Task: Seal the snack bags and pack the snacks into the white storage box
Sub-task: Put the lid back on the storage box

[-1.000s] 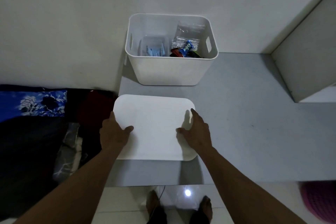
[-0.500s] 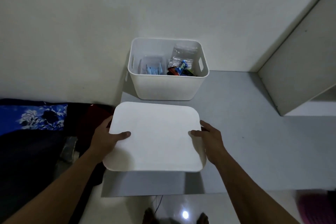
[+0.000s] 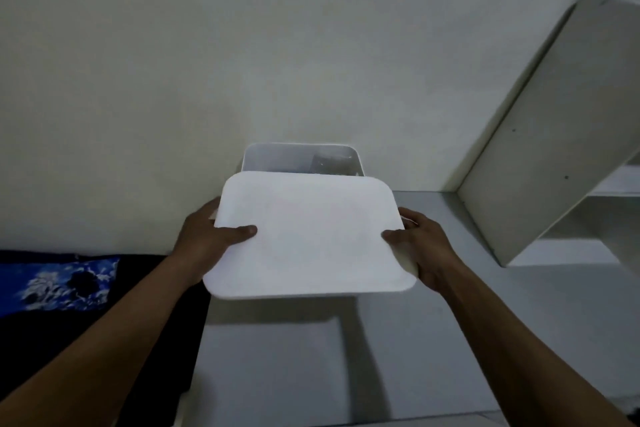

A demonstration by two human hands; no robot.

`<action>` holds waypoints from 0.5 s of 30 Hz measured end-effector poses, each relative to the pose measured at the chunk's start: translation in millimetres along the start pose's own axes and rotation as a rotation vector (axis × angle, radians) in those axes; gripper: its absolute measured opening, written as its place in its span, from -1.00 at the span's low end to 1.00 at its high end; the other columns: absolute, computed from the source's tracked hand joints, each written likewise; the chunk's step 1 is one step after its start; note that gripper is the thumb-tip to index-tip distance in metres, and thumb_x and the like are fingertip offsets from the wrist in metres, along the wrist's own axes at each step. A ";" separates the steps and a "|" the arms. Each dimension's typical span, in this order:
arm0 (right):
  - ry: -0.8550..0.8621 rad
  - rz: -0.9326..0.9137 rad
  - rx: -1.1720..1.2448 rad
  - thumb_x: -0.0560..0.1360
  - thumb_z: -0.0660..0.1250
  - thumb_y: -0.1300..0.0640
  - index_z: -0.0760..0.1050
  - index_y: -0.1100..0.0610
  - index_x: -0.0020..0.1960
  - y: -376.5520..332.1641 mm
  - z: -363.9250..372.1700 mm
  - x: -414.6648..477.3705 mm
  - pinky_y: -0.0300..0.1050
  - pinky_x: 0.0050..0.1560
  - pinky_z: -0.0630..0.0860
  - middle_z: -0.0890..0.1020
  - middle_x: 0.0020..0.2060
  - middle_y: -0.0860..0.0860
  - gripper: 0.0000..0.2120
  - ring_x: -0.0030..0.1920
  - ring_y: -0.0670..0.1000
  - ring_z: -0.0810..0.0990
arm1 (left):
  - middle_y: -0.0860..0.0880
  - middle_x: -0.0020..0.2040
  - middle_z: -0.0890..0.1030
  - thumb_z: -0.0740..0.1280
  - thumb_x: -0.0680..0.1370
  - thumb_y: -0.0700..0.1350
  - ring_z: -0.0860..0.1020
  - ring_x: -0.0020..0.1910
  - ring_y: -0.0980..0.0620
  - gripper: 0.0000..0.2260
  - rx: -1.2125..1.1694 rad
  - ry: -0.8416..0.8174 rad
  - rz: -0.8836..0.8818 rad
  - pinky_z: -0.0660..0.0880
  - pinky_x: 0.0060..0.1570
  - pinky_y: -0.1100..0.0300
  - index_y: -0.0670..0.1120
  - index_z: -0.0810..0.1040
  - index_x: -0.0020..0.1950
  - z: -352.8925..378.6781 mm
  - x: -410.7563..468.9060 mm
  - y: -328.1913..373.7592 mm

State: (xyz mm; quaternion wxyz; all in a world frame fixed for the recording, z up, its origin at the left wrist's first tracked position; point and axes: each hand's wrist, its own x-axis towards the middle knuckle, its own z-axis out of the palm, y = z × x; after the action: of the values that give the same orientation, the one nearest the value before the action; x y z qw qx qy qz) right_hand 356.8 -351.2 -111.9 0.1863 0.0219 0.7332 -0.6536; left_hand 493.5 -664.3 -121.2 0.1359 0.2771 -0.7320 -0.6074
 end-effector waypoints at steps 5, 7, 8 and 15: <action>0.011 -0.040 -0.009 0.37 0.49 0.34 0.56 0.12 0.27 -37.0 -2.8 45.5 0.20 0.09 0.63 0.71 0.05 0.05 -0.51 0.02 0.18 0.69 | -0.04 0.13 0.55 0.64 0.27 -0.06 0.58 0.00 -0.03 -0.27 0.081 0.147 -0.010 0.48 -0.11 0.12 -0.08 0.40 0.36 20.5 44.4 36.9; 0.013 -0.057 -0.034 0.37 0.49 0.32 0.58 0.11 0.27 -48.6 0.1 70.9 0.20 0.11 0.62 0.71 0.04 0.07 -0.52 0.00 0.17 0.70 | -0.05 0.16 0.58 0.64 0.27 -0.03 0.59 0.05 -0.06 -0.27 0.092 0.160 -0.025 0.51 -0.01 0.08 -0.07 0.42 0.36 27.1 67.2 44.1; 0.013 -0.068 -0.047 0.38 0.48 0.32 0.59 0.10 0.25 -53.3 2.4 83.1 0.17 0.11 0.63 0.71 0.03 0.08 -0.55 -0.01 0.16 0.70 | -0.05 0.18 0.59 0.64 0.27 -0.02 0.59 0.07 -0.07 -0.28 0.098 0.162 -0.031 0.52 0.03 0.06 -0.06 0.44 0.37 30.3 78.6 45.4; 0.046 -0.147 -0.244 0.49 0.30 0.28 0.58 0.14 0.14 -56.5 32.4 164.4 0.00 0.04 0.57 0.66 0.01 0.08 -0.75 -0.02 0.11 0.62 | -0.10 0.28 0.59 0.36 0.51 -0.11 0.57 0.18 -0.14 -0.59 0.175 0.286 -0.068 0.45 0.12 0.11 -0.05 0.50 0.37 52.5 152.5 42.8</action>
State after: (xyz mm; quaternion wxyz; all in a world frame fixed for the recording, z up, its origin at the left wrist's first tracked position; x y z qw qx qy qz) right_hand 196.3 -425.4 -110.3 0.1223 -0.0399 0.8109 -0.5709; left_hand 331.6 -704.0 -112.7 0.1933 0.3962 -0.7454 -0.5000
